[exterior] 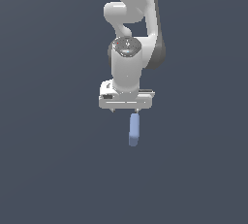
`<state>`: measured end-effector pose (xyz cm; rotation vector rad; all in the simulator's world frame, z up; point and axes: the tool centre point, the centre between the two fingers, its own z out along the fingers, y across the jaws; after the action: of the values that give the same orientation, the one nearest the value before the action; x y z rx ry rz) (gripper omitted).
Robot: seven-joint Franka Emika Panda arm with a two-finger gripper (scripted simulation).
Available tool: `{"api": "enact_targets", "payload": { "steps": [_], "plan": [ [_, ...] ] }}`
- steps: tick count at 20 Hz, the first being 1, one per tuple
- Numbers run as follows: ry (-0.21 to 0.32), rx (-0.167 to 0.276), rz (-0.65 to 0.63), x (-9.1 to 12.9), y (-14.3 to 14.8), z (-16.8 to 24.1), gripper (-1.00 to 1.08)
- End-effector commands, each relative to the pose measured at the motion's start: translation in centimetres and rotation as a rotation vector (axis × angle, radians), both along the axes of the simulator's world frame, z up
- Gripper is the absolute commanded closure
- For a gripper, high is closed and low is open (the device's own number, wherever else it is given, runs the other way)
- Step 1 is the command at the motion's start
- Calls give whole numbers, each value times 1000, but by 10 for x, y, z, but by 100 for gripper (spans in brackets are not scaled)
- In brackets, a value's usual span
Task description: Pick up the object and move it to a goal position.
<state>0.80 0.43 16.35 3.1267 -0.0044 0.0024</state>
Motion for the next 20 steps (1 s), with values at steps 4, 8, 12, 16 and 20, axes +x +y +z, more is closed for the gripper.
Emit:
{"api": "enact_targets", "payload": {
  "steps": [4,8,12,16,20],
  "plan": [
    [0,5,-30,15,15,-6,-92],
    [0,10,-58,28,29,-12,-92],
    [1,13,-76,36,38,-16,-92],
    [1,15,-84,39,42,-18,-92],
    [1,15,-82,39,41,-19,-92]
  ]
}}
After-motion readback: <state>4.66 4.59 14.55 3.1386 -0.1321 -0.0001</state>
